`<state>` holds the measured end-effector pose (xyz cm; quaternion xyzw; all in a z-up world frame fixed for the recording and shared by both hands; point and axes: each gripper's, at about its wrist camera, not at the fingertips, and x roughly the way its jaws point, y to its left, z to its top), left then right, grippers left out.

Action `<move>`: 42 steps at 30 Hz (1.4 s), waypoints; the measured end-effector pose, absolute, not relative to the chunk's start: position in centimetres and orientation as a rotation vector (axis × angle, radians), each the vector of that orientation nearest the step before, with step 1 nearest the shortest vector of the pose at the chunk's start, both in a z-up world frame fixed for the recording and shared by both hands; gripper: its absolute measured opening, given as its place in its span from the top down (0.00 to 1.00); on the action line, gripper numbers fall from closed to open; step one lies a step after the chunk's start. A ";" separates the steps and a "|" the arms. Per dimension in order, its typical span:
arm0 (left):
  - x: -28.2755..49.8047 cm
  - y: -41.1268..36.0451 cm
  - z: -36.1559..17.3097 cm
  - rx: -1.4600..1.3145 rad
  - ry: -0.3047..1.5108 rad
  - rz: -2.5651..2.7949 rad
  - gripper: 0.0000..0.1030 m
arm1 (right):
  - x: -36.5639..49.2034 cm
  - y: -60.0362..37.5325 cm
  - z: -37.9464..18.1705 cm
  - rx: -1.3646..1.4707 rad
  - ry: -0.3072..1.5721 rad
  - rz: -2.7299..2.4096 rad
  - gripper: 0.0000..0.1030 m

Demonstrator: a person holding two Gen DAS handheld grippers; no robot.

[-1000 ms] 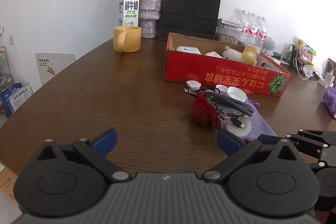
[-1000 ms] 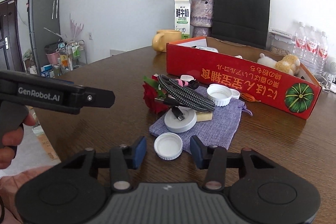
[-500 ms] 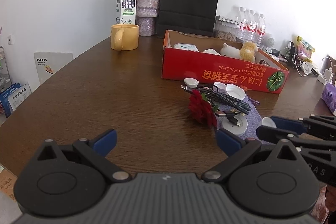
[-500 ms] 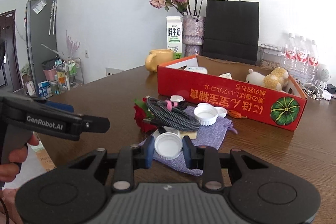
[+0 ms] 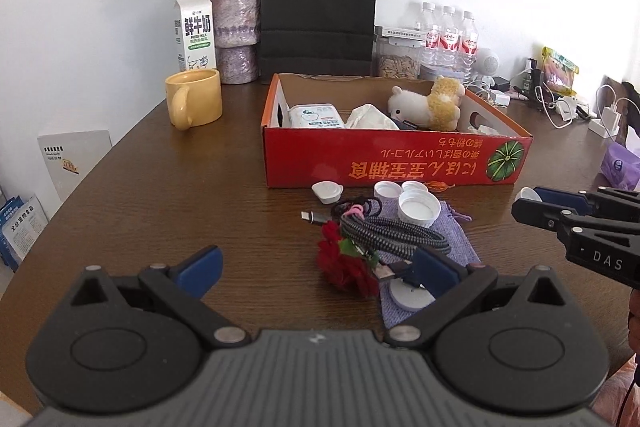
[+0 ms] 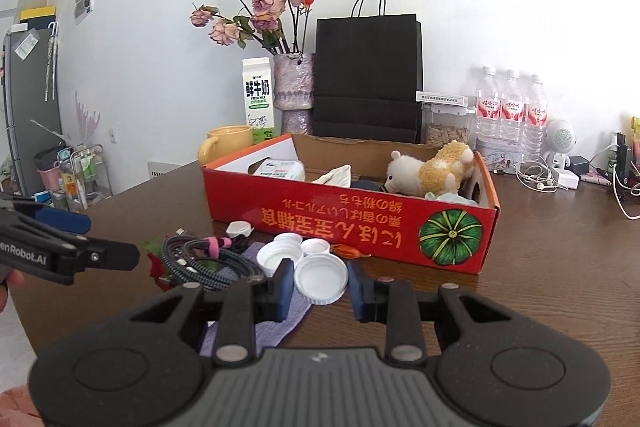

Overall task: Organize objects
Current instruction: 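Grasp a white bottle cap with the right tool, then grasp the black braided cable with the left tool while the right tool holds the cap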

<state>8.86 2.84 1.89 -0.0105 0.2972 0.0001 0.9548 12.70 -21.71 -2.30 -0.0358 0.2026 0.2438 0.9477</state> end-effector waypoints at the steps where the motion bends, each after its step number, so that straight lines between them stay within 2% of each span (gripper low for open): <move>1: 9.4 2.7 2.2 -0.019 0.615 -0.009 0.00 | 13.2 -21.9 -2.2 -0.073 0.413 0.494 0.73; 12: 15.3 -0.6 3.1 0.078 0.735 -0.096 0.00 | 17.9 -23.4 -2.0 -0.082 0.402 0.474 0.73; 28: 22.1 -2.5 0.7 0.115 1.068 -0.151 0.00 | 19.7 -25.8 -4.0 0.033 0.439 0.428 0.73; 42: 22.7 -3.5 0.8 0.192 1.137 -0.128 0.00 | 19.2 -25.9 -4.0 0.027 0.419 0.424 0.73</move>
